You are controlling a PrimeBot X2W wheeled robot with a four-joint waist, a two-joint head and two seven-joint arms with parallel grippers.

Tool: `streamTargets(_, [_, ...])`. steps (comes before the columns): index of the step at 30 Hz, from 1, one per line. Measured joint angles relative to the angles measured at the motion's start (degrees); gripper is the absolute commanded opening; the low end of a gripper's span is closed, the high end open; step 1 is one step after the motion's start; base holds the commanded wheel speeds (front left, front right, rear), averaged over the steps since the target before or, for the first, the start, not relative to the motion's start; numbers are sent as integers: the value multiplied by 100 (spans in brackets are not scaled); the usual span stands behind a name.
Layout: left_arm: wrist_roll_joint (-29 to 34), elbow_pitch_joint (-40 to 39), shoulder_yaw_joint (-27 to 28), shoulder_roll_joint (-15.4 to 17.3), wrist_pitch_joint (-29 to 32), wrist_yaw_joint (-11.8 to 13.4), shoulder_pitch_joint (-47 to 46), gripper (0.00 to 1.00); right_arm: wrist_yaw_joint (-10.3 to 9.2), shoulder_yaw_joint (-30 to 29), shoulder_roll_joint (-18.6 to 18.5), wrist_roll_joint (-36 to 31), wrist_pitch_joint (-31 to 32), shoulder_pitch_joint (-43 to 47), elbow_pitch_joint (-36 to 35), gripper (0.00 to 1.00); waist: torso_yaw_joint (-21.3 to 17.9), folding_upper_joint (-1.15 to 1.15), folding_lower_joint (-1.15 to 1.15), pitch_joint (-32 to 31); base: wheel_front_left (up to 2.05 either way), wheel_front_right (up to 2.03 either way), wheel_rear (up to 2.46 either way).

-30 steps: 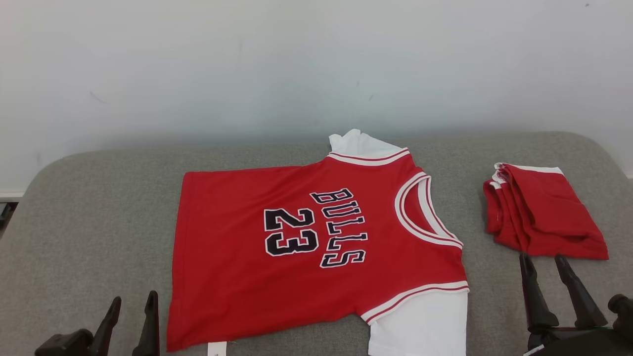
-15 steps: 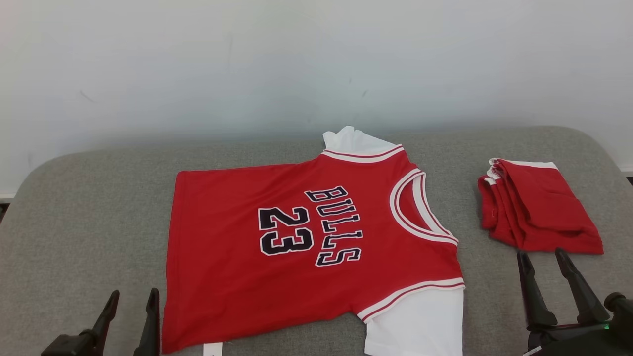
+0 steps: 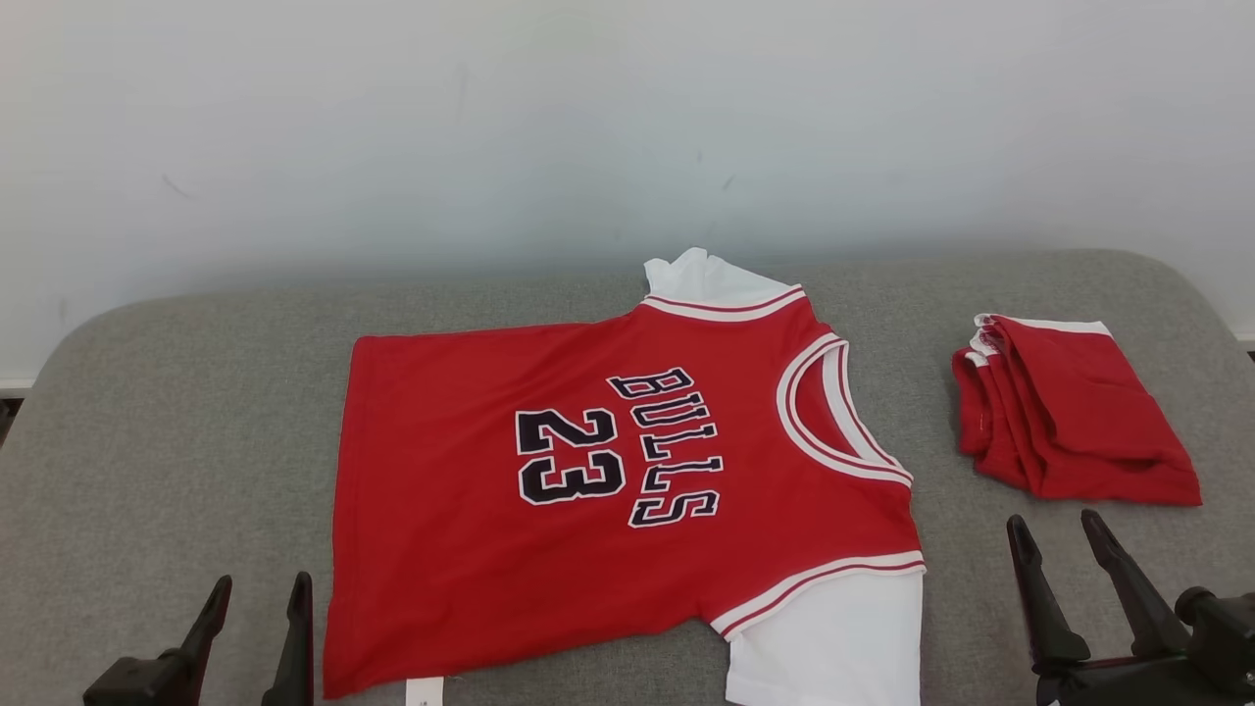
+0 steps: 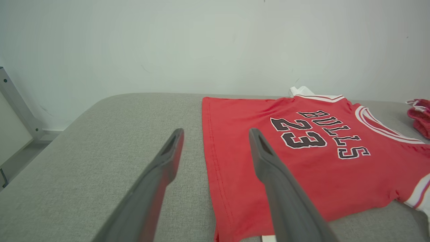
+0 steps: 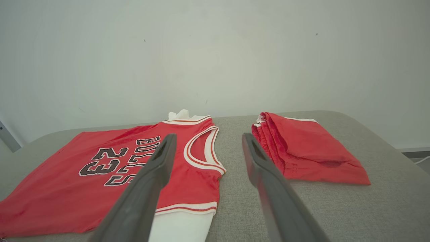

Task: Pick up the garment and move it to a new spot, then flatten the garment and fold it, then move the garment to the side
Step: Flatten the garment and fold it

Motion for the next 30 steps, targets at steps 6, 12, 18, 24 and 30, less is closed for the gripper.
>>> streamTargets(6, [27,-86,103,-65,114,0,106,100,0,-56,66,-38,118,13,0,100,-4,0,0,14,0,0,0])
streamTargets(12, [204,-176,189,-142,243,1,109,100,0,-174,108,-73,188,24,3,100,-15,0,0,25,0,0,0])
streamTargets(18, [224,-219,294,-182,325,1,110,100,0,-210,178,-143,244,29,2,100,-16,0,0,21,0,0,0])
streamTargets(24, [222,-294,380,-308,405,3,133,100,0,-265,222,-172,297,33,0,100,-7,0,0,14,0,0,0])
streamTargets(30, [291,-319,463,-341,501,3,221,100,0,-291,253,-193,349,38,3,100,4,0,0,8,0,0,0])
